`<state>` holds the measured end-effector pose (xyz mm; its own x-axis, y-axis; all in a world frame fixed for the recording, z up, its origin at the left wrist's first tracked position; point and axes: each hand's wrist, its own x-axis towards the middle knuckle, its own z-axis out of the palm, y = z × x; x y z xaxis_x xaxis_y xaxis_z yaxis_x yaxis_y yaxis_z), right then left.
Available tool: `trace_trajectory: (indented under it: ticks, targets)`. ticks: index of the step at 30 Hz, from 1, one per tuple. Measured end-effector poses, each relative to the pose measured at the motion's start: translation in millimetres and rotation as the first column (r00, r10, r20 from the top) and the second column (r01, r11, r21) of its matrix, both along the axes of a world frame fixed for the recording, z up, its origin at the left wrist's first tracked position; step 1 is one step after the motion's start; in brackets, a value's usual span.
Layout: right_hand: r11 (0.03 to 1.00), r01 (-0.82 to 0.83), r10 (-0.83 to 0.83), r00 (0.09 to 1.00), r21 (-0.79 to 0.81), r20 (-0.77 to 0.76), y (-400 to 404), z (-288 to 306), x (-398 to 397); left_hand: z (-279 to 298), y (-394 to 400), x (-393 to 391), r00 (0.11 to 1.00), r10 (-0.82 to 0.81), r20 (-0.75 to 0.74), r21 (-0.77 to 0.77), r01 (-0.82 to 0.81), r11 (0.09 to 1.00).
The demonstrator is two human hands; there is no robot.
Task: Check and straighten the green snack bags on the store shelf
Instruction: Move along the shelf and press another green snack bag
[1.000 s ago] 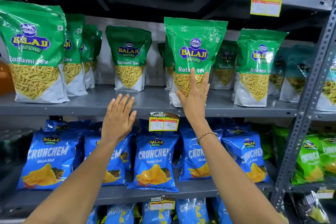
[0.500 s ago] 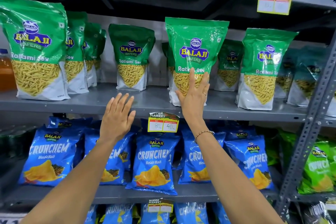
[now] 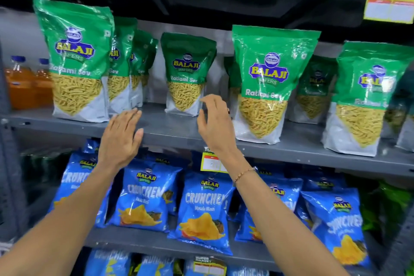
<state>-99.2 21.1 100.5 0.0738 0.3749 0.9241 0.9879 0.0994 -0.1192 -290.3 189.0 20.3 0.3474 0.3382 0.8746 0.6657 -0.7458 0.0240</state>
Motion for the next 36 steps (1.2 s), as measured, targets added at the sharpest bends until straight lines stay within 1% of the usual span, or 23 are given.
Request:
trace_trajectory:
  ticks: [2,4,6,9,13,17,22,28,32,36]
  targets:
    - [0.990,0.022,-0.030,0.998,-0.138,-0.061,24.4,7.8,-5.2,-3.3,14.7,-20.9,1.000,0.019,0.015,-0.003,-0.019,1.000]
    - [0.966,0.075,-0.102,0.990,-0.248,-0.098,53.1,14.8,-5.1,-7.9,27.9,-36.6,1.000,0.006,-0.007,0.038,-0.006,0.999]
    - [0.948,0.115,-0.154,0.982,-0.296,-0.110,85.2,21.1,-3.6,-10.7,37.6,-42.4,1.000,-0.018,-0.024,0.083,0.020,0.996]
    - [0.922,0.165,-0.234,0.958,-0.350,-0.165,132.5,29.9,-4.2,-15.0,46.7,-38.7,0.999,-0.047,0.015,0.122,0.045,0.992]
    - [0.845,0.286,-0.393,0.905,-0.452,-0.161,180.5,30.8,-7.4,-21.7,57.7,-33.0,0.995,-0.079,0.064,0.217,0.064,0.974]
    - [0.832,0.282,-0.455,0.839,-0.477,-0.298,208.9,27.8,-9.8,-25.6,66.2,-29.6,0.990,-0.096,0.105,0.309,0.060,0.949]
    - [0.840,0.260,-0.471,0.785,-0.476,-0.403,227.1,28.0,-10.3,-26.4,71.5,-26.8,0.988,-0.094,0.123,0.372,0.042,0.927]
    - [0.847,0.237,-0.459,0.777,-0.475,-0.431,230.2,28.6,-8.7,-27.7,76.1,-23.8,0.987,-0.059,0.151,0.413,-0.008,0.911]
    - [0.853,0.229,-0.452,0.776,-0.469,-0.441,224.6,28.6,-10.5,-27.5,73.7,-25.0,0.990,-0.059,0.128,0.404,0.002,0.915]
    - [0.837,0.239,-0.468,0.778,-0.492,-0.419,212.5,28.5,-15.2,-26.9,71.2,-26.9,0.991,-0.064,0.120,0.383,0.013,0.924]
